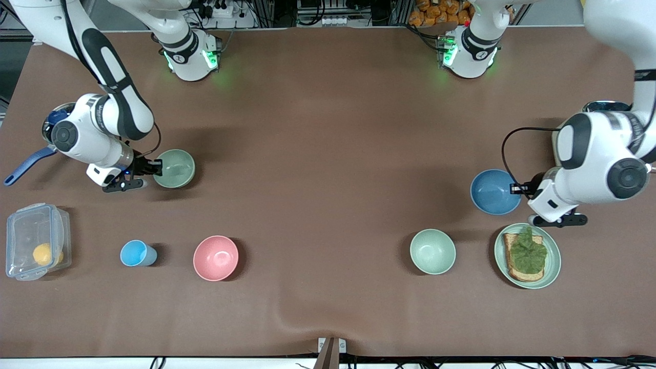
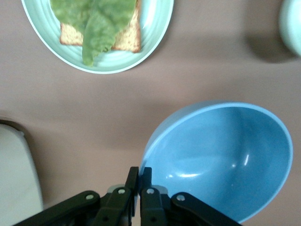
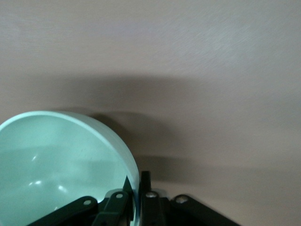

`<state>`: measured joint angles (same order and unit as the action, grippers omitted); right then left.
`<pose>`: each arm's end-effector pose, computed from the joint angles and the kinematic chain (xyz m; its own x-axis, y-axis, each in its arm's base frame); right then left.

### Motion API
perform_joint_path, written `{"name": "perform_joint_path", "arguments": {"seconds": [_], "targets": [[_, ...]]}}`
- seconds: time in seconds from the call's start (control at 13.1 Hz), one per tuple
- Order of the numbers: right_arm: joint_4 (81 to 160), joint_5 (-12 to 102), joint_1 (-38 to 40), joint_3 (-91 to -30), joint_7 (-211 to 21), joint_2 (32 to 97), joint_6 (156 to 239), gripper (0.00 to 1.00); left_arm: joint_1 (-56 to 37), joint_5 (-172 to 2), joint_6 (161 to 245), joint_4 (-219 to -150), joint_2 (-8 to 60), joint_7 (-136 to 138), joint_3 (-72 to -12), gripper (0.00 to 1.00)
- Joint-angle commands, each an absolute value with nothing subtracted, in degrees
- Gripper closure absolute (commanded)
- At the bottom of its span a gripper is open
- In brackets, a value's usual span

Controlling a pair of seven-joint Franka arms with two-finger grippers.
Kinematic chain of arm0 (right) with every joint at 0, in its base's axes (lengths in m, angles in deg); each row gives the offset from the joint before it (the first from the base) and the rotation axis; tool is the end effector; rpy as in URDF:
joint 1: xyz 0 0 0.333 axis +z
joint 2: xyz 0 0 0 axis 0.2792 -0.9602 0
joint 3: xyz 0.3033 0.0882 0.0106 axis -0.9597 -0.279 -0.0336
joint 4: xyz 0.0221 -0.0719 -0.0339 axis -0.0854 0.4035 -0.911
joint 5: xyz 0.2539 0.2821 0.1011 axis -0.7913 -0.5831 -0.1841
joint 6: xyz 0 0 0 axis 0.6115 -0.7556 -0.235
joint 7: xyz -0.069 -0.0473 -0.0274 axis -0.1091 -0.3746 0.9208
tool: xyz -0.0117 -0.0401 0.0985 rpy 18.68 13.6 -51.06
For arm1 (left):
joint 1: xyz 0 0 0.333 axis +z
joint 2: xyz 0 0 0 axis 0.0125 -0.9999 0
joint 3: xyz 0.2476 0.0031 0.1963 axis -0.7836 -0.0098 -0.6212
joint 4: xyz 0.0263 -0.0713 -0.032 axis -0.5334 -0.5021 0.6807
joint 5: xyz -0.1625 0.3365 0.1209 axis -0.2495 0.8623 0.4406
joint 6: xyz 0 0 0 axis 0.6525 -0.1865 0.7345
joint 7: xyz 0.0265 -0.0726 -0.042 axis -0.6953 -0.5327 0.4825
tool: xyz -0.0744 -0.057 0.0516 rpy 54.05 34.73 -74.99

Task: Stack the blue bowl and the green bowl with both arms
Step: 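Grasp the green bowl rim with the right gripper and slide it toward the table middle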

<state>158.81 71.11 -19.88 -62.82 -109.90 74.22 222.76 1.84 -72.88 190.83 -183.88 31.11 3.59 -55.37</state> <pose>0.4793 -0.0559 0.2041 0.9854 0.0885 -0.1455 0.0686 -0.9883 -0.1363 0.6216 -0.0175 0.3593 0.9697 0.0137 -0.2441 0.0063 -0.9995 -0.0310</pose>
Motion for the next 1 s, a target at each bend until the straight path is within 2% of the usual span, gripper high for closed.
{"name": "perform_joint_path", "arguments": {"seconds": [0.0,0.31,0.54,0.69,0.92], "targets": [[156.7,66.5,-16.8,-63.3,-103.2,76.2,215.5,1.00,1.9,-73.9,185.4,-178.6,30.7,3.5,-53.3,1.00],[156.5,66.4,-9.9,-63.6,-90.4,78.7,214.3,1.00,2.0,-76.8,182.6,-176.1,31.3,2.2,-50.4,1.00],[156.5,66.2,0.1,-63.6,-74.3,80.3,214.7,1.00,2.4,-76.9,180.3,-176.0,32.8,1.7,-49.2,1.00],[156.4,65.8,9.4,-63.5,-59.4,79.9,219.7,1.00,2.4,-76.9,179.1,-175.2,34.0,1.9,-49.2,1.00],[153.3,65.7,17.5,-63.6,-47.1,77.0,224.9,1.00,2.0,-76.8,176.9,-172.5,33.9,1.5,-48.4,1.00]]}}
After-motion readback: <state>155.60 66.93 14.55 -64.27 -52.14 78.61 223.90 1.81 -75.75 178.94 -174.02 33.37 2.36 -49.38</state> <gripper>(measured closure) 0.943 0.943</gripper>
